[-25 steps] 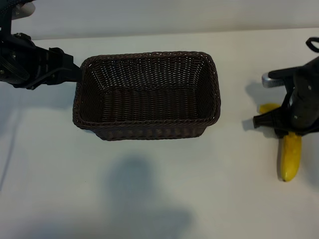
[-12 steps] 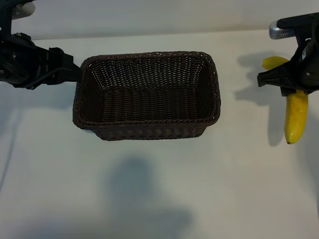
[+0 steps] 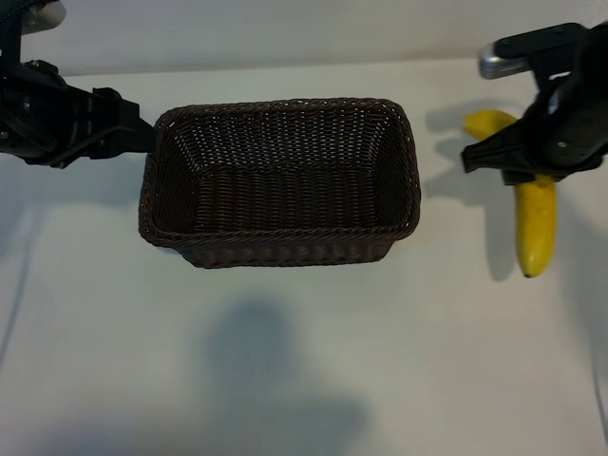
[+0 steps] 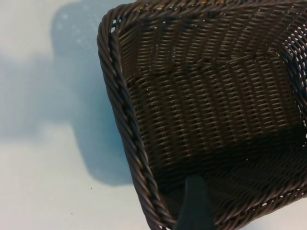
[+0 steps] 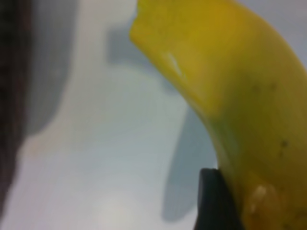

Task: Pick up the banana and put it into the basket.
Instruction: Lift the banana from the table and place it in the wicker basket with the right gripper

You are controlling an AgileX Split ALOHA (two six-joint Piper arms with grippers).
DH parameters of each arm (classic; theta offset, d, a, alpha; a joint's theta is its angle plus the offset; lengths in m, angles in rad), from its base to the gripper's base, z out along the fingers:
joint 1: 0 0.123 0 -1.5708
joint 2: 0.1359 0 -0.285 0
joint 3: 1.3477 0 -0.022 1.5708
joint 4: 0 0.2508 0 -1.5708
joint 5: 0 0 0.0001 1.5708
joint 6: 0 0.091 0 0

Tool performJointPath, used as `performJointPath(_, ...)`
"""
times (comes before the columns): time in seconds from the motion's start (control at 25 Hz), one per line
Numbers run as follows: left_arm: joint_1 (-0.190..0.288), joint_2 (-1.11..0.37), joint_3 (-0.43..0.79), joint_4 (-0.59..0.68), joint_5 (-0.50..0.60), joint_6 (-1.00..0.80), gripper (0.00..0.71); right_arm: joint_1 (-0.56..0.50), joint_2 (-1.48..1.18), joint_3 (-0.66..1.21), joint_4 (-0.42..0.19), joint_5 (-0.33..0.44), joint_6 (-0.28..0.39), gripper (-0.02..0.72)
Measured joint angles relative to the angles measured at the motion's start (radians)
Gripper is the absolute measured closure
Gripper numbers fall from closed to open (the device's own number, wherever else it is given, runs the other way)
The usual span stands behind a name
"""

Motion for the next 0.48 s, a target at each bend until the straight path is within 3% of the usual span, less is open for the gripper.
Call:
performJointPath(0.24, 0.0, 0.0, 0.0, 0.0, -0.001, 0.0, 0.123, 0.076, 0.0, -0.019, 0.0, -0.019, -0.045, 0.293)
performJointPath(0.48, 0.0, 0.0, 0.0, 0.0, -0.001, 0.003, 0.123, 0.093, 0.0, -0.105, 0.018, -0.005, -0.153, 0.293)
